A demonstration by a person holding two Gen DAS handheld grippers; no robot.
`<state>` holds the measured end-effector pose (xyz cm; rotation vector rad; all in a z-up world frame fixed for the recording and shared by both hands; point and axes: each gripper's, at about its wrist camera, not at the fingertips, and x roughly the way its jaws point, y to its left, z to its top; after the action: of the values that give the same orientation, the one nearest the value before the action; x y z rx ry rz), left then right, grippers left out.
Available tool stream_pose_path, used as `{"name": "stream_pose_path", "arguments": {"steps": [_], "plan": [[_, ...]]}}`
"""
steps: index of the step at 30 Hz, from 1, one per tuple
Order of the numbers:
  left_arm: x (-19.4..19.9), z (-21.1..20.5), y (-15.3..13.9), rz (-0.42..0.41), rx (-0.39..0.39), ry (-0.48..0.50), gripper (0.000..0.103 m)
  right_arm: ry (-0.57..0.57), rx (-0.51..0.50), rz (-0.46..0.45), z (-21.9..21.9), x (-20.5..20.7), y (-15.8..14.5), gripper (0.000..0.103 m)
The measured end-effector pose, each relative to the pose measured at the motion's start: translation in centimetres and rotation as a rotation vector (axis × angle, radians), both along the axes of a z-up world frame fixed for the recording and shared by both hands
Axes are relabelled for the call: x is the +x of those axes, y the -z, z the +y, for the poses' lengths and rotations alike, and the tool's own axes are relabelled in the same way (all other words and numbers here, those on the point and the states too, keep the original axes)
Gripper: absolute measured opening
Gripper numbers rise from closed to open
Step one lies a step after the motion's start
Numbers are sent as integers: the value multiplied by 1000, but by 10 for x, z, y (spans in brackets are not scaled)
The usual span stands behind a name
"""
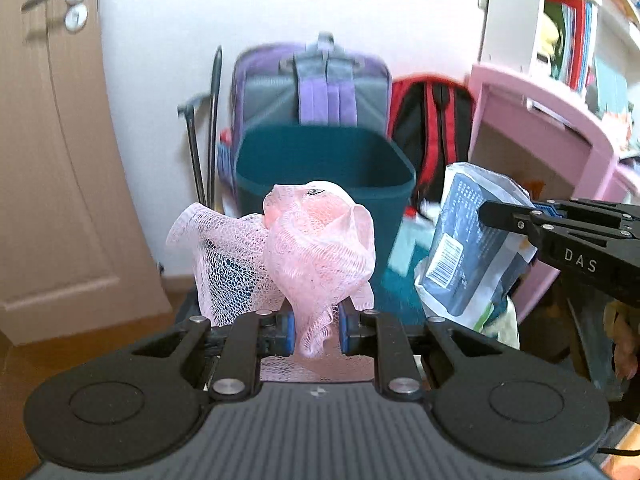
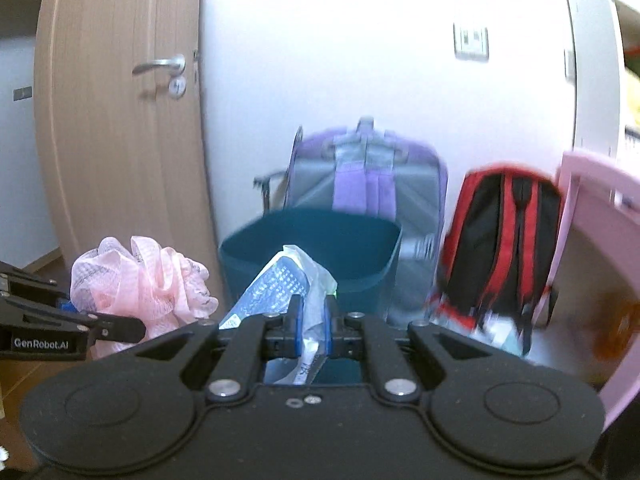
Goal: Collect trash
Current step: 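Lift both held items and carry them over the teal wastebasket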
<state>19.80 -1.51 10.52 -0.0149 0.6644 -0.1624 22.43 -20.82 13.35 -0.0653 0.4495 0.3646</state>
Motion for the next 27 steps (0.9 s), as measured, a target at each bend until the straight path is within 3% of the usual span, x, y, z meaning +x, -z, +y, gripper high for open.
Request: {"name": "stream_pose_path", "arguments": {"steps": [8, 15, 27], "plan": [[53, -12, -40, -80, 33, -30, 19, 30, -32, -105, 4, 55, -36, 9], [111, -21, -51, -93, 51, -50, 19, 65, -39, -100, 10, 112, -32, 9], [201, -32, 7, 35, 72, -40, 19, 28, -139, 26, 22, 173, 22, 13]]}}
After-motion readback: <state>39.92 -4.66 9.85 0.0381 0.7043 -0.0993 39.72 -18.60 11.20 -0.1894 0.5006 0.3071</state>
